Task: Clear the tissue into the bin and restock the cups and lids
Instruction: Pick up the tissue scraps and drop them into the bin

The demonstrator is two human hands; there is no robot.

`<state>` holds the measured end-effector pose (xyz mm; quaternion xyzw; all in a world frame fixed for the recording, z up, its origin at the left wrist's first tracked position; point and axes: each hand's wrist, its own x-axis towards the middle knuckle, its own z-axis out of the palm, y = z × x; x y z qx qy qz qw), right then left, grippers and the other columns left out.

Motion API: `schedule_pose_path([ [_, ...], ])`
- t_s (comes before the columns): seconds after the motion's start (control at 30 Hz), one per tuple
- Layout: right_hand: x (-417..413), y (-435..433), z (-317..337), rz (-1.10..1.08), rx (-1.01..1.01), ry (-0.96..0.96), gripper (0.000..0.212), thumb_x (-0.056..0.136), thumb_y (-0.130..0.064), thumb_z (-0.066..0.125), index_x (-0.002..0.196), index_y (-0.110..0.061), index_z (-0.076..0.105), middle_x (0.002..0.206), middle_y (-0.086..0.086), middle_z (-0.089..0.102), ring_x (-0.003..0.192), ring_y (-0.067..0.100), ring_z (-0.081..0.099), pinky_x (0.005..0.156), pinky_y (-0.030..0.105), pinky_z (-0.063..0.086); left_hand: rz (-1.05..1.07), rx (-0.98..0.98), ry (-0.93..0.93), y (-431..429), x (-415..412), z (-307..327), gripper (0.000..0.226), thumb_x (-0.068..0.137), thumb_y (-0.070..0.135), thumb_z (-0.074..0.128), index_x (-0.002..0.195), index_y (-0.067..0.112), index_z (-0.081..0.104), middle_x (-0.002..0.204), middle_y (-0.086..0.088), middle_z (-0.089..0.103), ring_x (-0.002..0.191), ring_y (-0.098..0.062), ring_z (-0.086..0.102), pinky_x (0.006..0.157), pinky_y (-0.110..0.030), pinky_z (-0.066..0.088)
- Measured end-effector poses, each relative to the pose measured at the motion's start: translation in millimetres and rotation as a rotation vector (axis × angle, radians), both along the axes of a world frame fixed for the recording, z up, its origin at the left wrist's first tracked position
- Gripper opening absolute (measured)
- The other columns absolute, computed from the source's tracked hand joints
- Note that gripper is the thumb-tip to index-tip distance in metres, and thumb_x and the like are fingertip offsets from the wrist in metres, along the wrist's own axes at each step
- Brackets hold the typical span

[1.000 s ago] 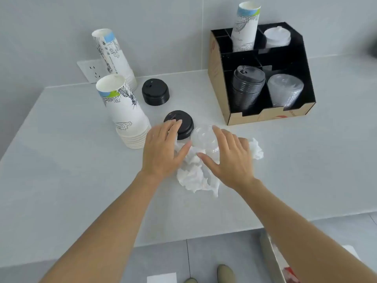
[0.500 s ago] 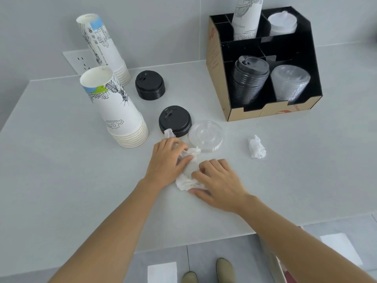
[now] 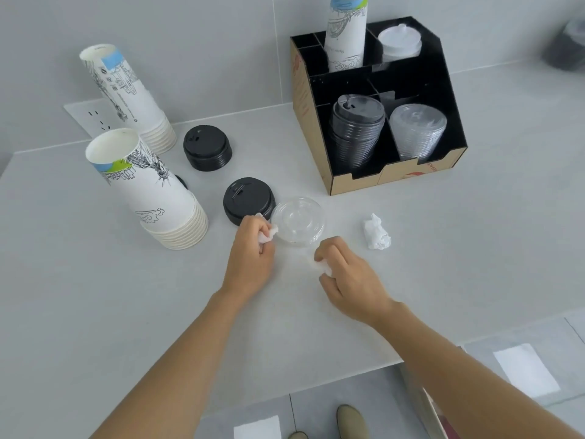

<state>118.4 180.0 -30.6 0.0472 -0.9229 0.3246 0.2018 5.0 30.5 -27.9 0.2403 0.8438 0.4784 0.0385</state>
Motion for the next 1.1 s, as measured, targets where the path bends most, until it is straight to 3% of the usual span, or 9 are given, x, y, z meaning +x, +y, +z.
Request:
schedule_pose_path([
  [0.1, -4, 22, 8, -0.184, 0.054, 0.070, 0.036, 0.074, -0.009, 0.033, 0.108, -0.014, 0.044, 0.102, 0.011, 0.051, 0.070, 0.023, 0.049, 0.046, 0.027, 0.039, 0.021, 0.067, -0.052, 14, 3, 7, 0.027, 0.080, -0.012, 0.038, 0.086, 0.014, 0.040, 0.100, -0.001, 0.053, 0.100, -0.009, 0.051, 0.082, -0.017, 0.039],
  [0.23, -12, 54, 8, -0.423, 0.194, 0.059, 0.040, 0.075, -0.010, 0.033, 0.110, -0.008, 0.053, 0.108, 0.021, 0.054, 0.066, 0.033, 0.056, 0.056, 0.027, 0.037, -0.006, 0.085, -0.056, 31, 6, 14, 0.023, 0.082, 0.008, 0.036, 0.099, 0.022, 0.043, 0.098, 0.013, 0.051, 0.093, -0.010, 0.051, 0.075, -0.021, 0.042],
  [0.37, -14, 71, 0, -0.542, 0.385, -0.067, 0.042, 0.074, -0.014, 0.040, 0.108, -0.011, 0.065, 0.113, 0.022, 0.059, 0.082, 0.039, 0.059, 0.071, 0.042, 0.046, -0.030, 0.100, -0.044, 43, 8, 15, 0.031, 0.089, 0.000, 0.038, 0.105, 0.026, 0.043, 0.101, 0.015, 0.050, 0.098, -0.014, 0.053, 0.077, -0.027, 0.042],
  [0.53, -11, 77, -15, -0.455, 0.384, -0.320, 0.056, 0.079, -0.057, 0.040, 0.125, -0.030, 0.055, 0.129, 0.015, 0.055, 0.119, 0.040, 0.050, 0.085, 0.051, 0.040, -0.042, 0.066, -0.034, 50, 9, 12, 0.048, 0.081, -0.005, 0.033, 0.118, 0.023, 0.046, 0.103, 0.009, 0.052, 0.100, 0.003, 0.049, 0.082, -0.032, 0.047],
  [0.6, -9, 77, -19, -0.443, 0.415, -0.307, 0.061, 0.075, -0.068, 0.040, 0.122, -0.033, 0.057, 0.123, 0.013, 0.058, 0.110, 0.035, 0.055, 0.083, 0.048, 0.040, -0.042, 0.037, -0.020, 51, 11, 12, 0.044, 0.085, -0.008, 0.036, 0.120, 0.016, 0.047, 0.108, 0.004, 0.053, 0.100, 0.009, 0.048, 0.086, -0.020, 0.042],
  [0.7, -8, 74, -21, -0.454, 0.461, -0.221, 0.050, 0.079, -0.064, 0.040, 0.100, -0.026, 0.065, 0.101, 0.011, 0.061, 0.083, 0.031, 0.058, 0.070, 0.039, 0.042, -0.047, -0.001, 0.039, 53, 14, 10, 0.038, 0.084, 0.000, 0.034, 0.117, 0.012, 0.051, 0.111, 0.006, 0.053, 0.101, -0.001, 0.050, 0.085, -0.002, 0.033],
  [0.9, -2, 71, -20, -0.423, 0.471, -0.102, 0.042, 0.084, -0.045, 0.043, 0.066, -0.009, 0.054, 0.056, 0.005, 0.047, 0.040, 0.024, 0.043, 0.041, 0.022, 0.023, 0.024, -0.065, 0.066, 55, 28, 14, 0.036, 0.084, 0.031, 0.044, 0.116, 0.017, 0.049, 0.097, 0.011, 0.058, 0.082, -0.003, 0.049, 0.073, -0.024, 0.037],
  [1.0, 5, 70, -14, -0.458, 0.440, -0.153, 0.049, 0.083, -0.053, 0.040, 0.059, -0.011, 0.046, 0.048, 0.001, 0.041, 0.035, 0.020, 0.030, 0.045, 0.013, 0.004, 0.036, -0.095, 0.115, 54, 33, 17, 0.036, 0.082, 0.042, 0.052, 0.111, 0.020, 0.050, 0.089, 0.009, 0.059, 0.076, -0.009, 0.051, 0.064, -0.017, 0.037],
  [1.1, 14, 68, -6, -0.506, 0.447, -0.141, 0.048, 0.083, -0.054, 0.040, 0.058, -0.015, 0.027, 0.046, -0.005, 0.024, 0.034, 0.020, 0.018, 0.047, 0.012, 0.000, 0.046, -0.105, 0.183, 51, 36, 22, 0.028, 0.082, 0.042, 0.053, 0.096, 0.017, 0.054, 0.075, 0.008, 0.058, 0.068, -0.014, 0.053, 0.062, -0.013, 0.035],
])
